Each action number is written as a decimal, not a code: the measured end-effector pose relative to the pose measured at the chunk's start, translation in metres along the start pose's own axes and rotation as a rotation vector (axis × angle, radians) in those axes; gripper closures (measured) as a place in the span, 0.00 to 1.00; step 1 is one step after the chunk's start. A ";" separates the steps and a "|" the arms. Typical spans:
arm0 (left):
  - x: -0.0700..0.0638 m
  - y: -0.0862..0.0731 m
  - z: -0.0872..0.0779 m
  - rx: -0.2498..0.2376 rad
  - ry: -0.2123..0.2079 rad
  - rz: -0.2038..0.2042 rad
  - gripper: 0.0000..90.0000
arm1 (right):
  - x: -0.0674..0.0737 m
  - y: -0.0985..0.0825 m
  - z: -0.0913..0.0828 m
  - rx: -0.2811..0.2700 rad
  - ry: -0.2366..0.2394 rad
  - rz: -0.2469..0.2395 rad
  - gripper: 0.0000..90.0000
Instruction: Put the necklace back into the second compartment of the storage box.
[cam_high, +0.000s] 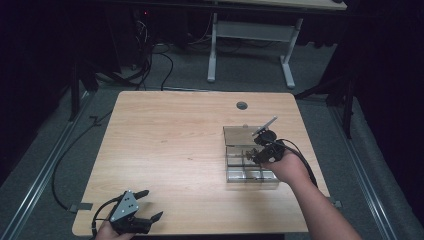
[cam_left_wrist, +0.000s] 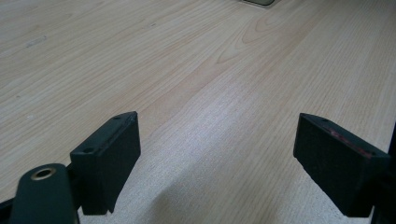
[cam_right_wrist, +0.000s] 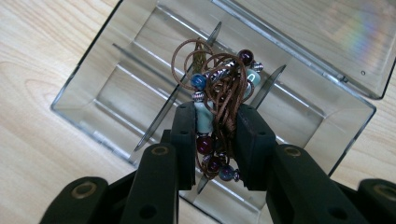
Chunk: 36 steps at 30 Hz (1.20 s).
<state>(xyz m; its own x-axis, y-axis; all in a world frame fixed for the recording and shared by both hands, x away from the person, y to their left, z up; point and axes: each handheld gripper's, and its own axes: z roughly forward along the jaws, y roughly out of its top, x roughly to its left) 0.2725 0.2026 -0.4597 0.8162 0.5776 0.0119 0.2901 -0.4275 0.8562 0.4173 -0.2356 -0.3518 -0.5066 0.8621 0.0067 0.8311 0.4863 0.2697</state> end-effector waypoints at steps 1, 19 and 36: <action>0.000 0.000 0.000 0.000 0.002 0.000 0.17 | -0.002 0.003 0.005 0.012 -0.004 0.005 0.80; -0.001 0.000 0.001 0.004 -0.008 0.012 0.17 | -0.013 0.025 0.038 0.116 0.007 0.039 0.79; -0.002 0.000 0.000 0.008 -0.008 0.015 0.17 | -0.015 0.027 0.053 0.140 0.029 0.047 0.78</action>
<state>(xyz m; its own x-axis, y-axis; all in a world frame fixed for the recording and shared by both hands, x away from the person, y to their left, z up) 0.2713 0.2014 -0.4599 0.8245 0.5654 0.0204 0.2820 -0.4419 0.8516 0.4595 -0.2282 -0.3958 -0.4707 0.8812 0.0443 0.8771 0.4618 0.1318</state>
